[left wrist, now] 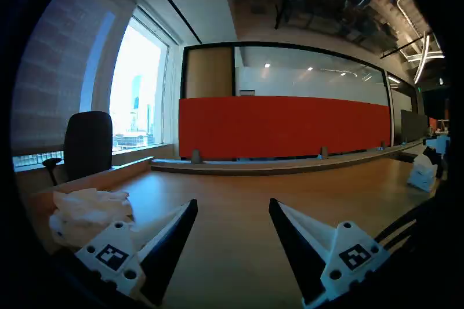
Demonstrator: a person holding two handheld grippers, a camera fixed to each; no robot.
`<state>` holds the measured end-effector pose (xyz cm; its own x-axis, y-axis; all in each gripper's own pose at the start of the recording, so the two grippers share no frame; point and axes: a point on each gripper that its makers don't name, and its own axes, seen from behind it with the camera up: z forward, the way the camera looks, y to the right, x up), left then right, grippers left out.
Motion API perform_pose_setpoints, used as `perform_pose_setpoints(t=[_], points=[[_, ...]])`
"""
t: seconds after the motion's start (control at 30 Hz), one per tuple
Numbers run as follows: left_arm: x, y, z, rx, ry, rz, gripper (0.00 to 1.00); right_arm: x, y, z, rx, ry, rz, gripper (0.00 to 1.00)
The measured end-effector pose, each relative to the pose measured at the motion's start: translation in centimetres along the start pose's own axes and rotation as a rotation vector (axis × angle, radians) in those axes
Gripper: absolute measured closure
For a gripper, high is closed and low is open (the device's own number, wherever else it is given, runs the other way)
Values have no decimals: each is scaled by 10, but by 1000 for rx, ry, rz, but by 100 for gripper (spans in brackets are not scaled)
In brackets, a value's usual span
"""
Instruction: Fold towel
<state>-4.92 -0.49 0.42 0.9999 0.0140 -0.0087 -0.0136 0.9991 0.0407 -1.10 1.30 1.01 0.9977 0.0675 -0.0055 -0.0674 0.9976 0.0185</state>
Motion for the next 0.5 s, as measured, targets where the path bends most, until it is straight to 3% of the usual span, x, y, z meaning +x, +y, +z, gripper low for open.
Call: perform_pose_setpoints(t=[0.5], points=[[-1,-1,-1,0,0,0,9,-24,15,3,-12,3,64,10]])
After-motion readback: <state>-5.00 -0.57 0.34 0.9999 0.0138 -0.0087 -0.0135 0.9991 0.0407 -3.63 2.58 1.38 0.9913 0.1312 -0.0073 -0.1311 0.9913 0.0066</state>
